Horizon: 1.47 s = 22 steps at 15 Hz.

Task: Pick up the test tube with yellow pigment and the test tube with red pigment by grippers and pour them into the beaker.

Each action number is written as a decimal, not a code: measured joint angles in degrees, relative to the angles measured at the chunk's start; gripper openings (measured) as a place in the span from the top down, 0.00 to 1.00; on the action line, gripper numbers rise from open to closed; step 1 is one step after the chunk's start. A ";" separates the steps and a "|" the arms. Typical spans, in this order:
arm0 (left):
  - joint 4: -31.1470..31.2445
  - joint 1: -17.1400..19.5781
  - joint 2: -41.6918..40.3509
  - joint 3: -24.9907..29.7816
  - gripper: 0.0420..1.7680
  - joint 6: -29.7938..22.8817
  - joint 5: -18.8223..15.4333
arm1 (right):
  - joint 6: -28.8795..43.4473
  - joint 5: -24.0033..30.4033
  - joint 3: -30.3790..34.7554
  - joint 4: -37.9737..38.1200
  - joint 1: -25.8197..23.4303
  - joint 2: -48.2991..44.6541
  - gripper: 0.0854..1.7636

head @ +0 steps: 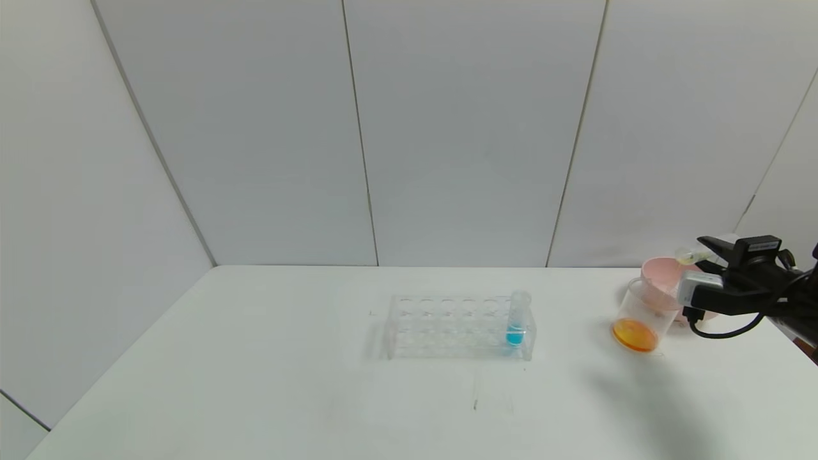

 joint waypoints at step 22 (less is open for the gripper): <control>0.00 -0.02 0.00 0.00 0.00 0.00 0.00 | -11.34 -0.07 2.15 -6.11 1.19 0.00 0.76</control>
